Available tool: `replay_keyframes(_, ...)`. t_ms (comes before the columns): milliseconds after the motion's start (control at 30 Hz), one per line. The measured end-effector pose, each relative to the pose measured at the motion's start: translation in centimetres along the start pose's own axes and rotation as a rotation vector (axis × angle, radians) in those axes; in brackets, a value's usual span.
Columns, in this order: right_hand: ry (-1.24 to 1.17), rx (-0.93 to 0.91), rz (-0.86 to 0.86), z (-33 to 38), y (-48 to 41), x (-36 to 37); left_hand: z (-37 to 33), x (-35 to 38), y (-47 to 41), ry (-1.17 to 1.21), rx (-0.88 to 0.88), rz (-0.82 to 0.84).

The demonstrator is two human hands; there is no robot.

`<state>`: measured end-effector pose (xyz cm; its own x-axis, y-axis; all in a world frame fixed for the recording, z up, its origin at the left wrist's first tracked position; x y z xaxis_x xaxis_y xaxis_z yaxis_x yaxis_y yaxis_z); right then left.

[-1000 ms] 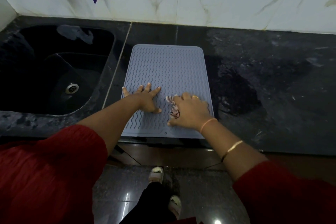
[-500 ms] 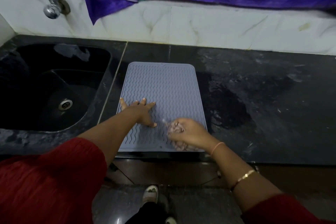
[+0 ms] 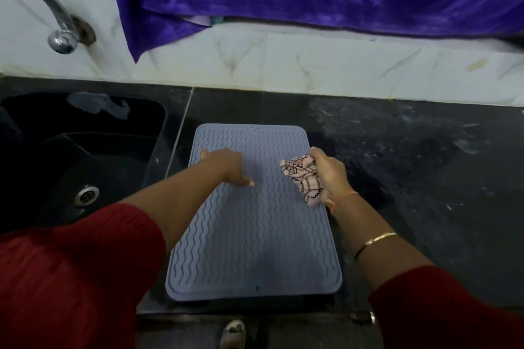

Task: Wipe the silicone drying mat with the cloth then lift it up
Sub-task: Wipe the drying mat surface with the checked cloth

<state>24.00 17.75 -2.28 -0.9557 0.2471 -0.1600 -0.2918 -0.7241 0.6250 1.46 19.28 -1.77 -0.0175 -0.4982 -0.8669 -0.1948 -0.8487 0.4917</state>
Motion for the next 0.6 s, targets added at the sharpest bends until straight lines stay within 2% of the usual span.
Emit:
replay_keyframes(200, -0.035, -0.046, -0.076, 3.2, -2.0, 0.2, 0.2, -2.0, -3.6, -0.04, 0.082, -0.173)
replay_keyframes(400, 0.106, -0.194, -0.024, 7.2, -3.8, 3.1, 0.4, -2.0, -6.6, -0.103, 0.127, -0.116)
replay_keyframes(500, 0.28, -0.361, -0.002, 9.6, -5.1, 6.1, 0.2, -1.6, -7.9, -0.158, 0.149, -0.063)
replay_keyframes(600, 0.671, -0.531, -0.028, 10.2, -7.3, 9.9, 0.6, -0.5, -9.3, -0.221, 0.128, 0.019)
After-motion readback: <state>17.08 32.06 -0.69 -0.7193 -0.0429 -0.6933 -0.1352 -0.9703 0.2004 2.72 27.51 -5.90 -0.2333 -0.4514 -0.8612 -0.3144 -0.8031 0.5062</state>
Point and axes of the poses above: each hand's wrist, its own y-axis away from the middle knuckle, its own x-axis out of the palm, z = x × y, the point moved 8 cm from there along -y, towards the middle knuckle, and after that the axes turned 10 degrees about x, right-handed, at the moved point
